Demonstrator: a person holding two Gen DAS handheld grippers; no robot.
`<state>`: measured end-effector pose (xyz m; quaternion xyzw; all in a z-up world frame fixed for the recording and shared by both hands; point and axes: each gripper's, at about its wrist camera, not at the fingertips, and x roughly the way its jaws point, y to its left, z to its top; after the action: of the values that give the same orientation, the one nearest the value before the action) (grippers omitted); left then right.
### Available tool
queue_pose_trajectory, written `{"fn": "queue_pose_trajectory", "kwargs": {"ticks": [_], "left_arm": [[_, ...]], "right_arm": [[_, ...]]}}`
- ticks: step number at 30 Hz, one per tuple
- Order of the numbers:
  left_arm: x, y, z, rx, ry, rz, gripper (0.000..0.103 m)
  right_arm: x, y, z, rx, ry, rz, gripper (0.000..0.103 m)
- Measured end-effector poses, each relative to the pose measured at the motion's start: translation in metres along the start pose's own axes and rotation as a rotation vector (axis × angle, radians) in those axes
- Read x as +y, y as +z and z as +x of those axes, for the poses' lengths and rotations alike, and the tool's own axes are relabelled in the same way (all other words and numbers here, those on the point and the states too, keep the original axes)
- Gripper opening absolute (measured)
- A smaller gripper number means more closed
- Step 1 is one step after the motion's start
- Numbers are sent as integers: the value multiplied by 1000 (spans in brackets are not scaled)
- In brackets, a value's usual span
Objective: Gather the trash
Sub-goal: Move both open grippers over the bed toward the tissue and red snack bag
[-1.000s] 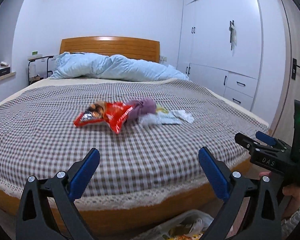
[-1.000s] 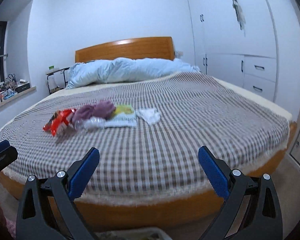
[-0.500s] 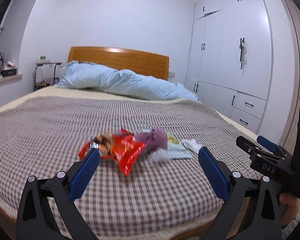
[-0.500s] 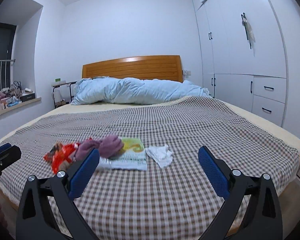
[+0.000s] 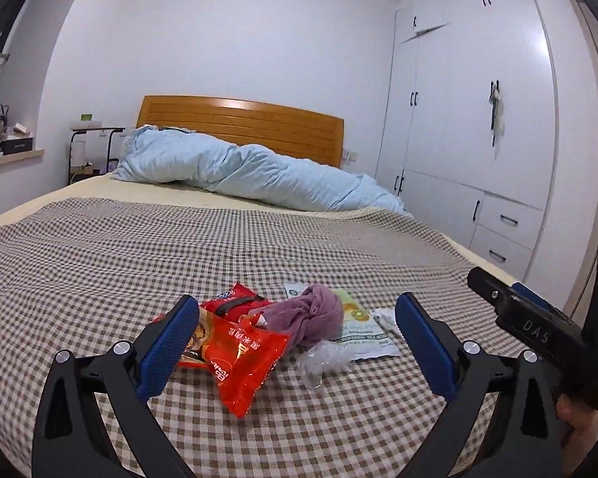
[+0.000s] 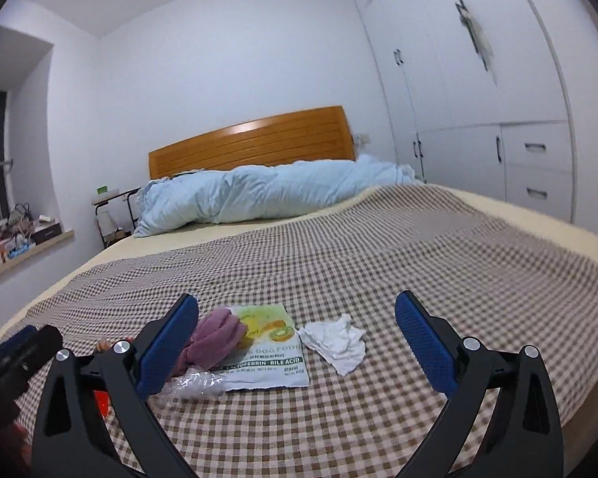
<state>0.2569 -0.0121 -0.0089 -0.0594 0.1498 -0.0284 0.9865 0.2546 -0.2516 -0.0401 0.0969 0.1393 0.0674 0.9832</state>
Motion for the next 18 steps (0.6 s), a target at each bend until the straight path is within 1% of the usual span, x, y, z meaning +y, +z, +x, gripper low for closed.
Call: {"fn": "queue_pose_trajectory", "kwargs": {"ticks": [3, 7, 10, 14, 18], "left_arm": [[-5, -6, 8, 6, 11, 37, 96], [-7, -8, 12, 12, 2, 29, 96], [-6, -7, 12, 7, 3, 23, 96], [-6, -9, 10, 9, 7, 30, 96], [-3, -9, 8, 9, 9, 25, 96]], "right_arm": [[0, -6, 3, 1, -35, -6, 95], [5, -10, 5, 18, -47, -31, 95], [7, -14, 5, 27, -40, -49, 95], [8, -18, 7, 62, -34, -66, 95], [9, -20, 4, 73, -32, -77, 95]]}}
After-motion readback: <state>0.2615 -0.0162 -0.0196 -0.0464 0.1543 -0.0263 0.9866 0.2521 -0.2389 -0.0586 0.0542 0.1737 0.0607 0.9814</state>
